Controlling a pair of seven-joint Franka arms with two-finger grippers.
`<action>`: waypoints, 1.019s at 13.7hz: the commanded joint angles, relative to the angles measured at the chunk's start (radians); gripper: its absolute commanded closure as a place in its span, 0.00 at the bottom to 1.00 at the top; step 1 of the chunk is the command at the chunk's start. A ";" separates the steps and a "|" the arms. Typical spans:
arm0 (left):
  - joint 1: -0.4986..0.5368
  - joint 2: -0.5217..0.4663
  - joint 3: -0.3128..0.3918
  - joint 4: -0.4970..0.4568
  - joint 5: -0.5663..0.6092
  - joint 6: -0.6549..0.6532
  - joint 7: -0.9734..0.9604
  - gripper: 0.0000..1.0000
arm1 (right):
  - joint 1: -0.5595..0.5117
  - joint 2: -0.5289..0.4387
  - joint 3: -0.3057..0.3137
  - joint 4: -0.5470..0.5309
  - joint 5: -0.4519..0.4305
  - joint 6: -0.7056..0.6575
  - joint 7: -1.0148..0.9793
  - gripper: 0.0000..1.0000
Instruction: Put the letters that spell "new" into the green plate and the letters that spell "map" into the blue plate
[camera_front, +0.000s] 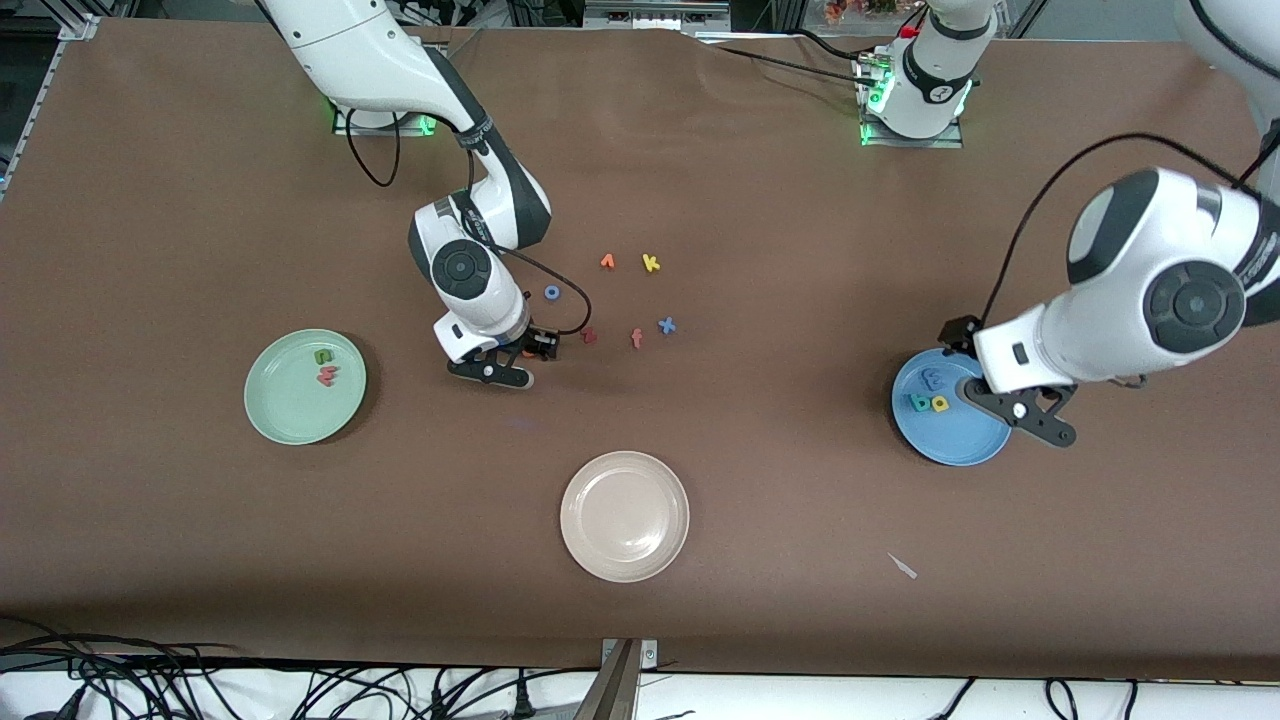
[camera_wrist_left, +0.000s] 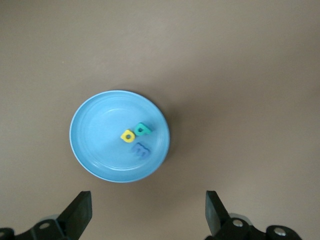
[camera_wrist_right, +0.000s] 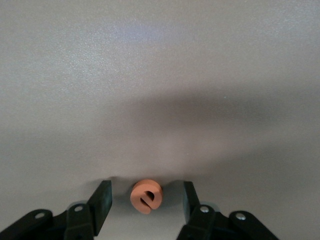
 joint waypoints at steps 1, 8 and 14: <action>-0.007 -0.005 -0.055 0.094 0.007 -0.086 -0.081 0.00 | 0.011 0.000 -0.002 -0.009 0.008 0.015 0.003 0.45; 0.002 -0.058 -0.050 0.207 -0.010 -0.230 -0.066 0.00 | 0.017 0.014 -0.002 -0.007 0.008 0.017 -0.015 0.63; -0.239 -0.260 0.488 0.143 -0.421 -0.105 -0.066 0.00 | 0.017 0.011 -0.003 0.008 0.008 0.012 -0.013 0.72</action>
